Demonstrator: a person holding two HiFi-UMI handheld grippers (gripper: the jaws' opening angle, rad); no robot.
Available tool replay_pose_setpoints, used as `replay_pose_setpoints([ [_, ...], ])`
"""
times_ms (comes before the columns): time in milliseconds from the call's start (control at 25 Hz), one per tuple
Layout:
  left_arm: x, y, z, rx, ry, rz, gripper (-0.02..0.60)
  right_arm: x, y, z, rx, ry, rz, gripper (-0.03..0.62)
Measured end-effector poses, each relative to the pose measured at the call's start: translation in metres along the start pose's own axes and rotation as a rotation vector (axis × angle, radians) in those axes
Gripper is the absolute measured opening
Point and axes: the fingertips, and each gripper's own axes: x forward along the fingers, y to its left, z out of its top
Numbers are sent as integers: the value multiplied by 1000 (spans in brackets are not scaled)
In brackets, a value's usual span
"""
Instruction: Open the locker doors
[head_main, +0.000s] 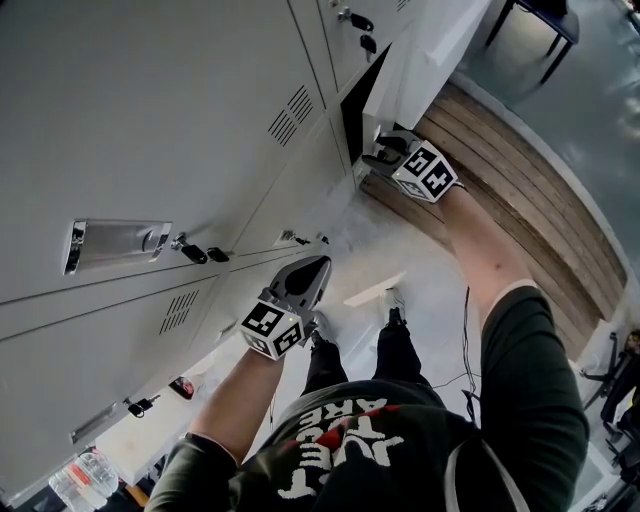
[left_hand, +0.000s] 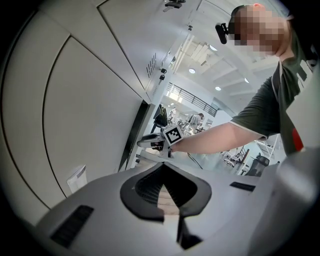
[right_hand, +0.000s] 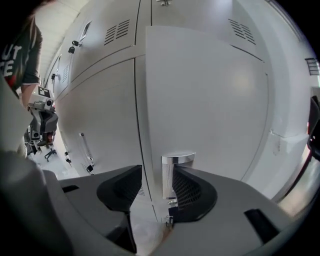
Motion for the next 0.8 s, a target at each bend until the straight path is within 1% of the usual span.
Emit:
replay_pose_setpoints([
  [80,0,-1,0,0,1,-3,6,-8,-3,-4,39,-23,-15,201],
  [200,1,-4,0,2,6,-9,6,-20,-10,-11,88,-47,-42,151],
  [240,2,-5,0,2,8,-10,6,-24,-12,-13,100,-53,-46,144],
  [400,5,-8,2,7,10,-15,6,-36,-16,-19,143,-78,-56,147],
  [560,8,-12,5,16,15,-23,6,-51,-21,-29,200,-111,-84,157],
  [800,14,-15,6,22,26,-31,6,-80,-30,-48,276,-147,-163,158],
])
